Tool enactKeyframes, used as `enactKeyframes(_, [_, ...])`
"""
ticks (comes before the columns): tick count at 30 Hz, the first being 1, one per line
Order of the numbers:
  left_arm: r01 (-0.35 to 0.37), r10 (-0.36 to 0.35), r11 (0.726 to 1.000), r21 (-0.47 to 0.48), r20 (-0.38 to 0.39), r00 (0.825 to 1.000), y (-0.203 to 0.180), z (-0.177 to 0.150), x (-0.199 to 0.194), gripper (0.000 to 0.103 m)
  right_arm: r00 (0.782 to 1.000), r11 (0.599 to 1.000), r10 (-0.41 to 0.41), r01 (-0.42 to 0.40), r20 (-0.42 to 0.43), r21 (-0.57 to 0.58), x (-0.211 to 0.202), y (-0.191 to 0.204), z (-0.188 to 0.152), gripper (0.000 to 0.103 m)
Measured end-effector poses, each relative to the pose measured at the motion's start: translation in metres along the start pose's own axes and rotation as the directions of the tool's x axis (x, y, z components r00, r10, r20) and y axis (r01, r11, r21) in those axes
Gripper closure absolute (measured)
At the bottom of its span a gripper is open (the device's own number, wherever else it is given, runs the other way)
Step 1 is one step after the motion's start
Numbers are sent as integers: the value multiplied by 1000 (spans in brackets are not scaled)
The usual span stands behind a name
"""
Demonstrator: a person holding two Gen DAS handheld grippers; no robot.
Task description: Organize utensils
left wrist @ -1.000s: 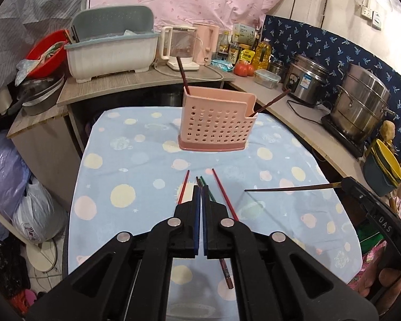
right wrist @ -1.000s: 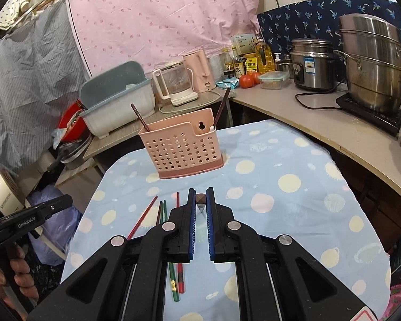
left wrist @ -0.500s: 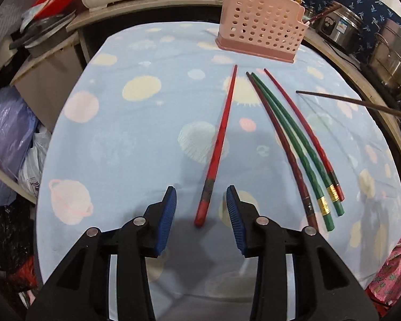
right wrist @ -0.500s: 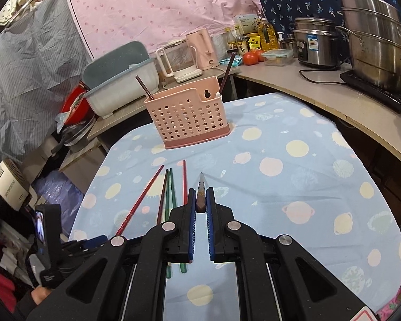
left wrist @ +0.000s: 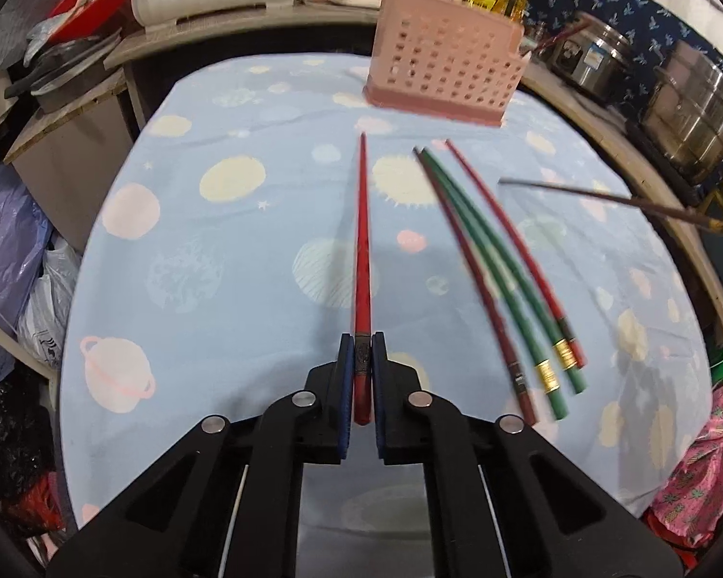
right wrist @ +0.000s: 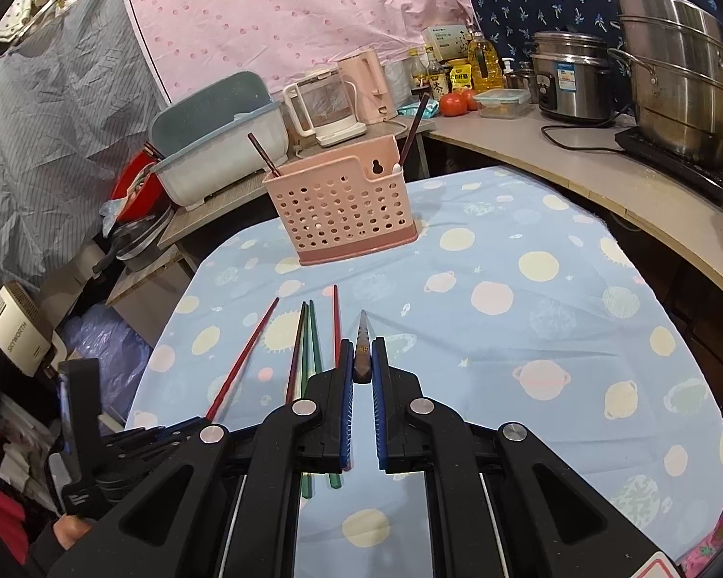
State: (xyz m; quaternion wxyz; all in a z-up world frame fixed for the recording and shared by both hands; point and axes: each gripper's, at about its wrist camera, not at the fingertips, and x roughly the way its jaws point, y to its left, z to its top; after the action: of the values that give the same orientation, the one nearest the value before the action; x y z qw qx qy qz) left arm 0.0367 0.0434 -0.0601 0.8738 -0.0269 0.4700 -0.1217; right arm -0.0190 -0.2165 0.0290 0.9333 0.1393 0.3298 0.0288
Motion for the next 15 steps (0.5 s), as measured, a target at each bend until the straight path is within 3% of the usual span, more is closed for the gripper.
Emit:
enactKeyframes(6, [39,-40,999,16,123,992,-14,42,-54,96,998,1000,6,-5,66,-16,-13,3,26,96])
enactKeyframes(15, [54,-70,996,65,271,960,-37,118,-101,96,986,999,25,-20,167,-32,-18,4,87,96])
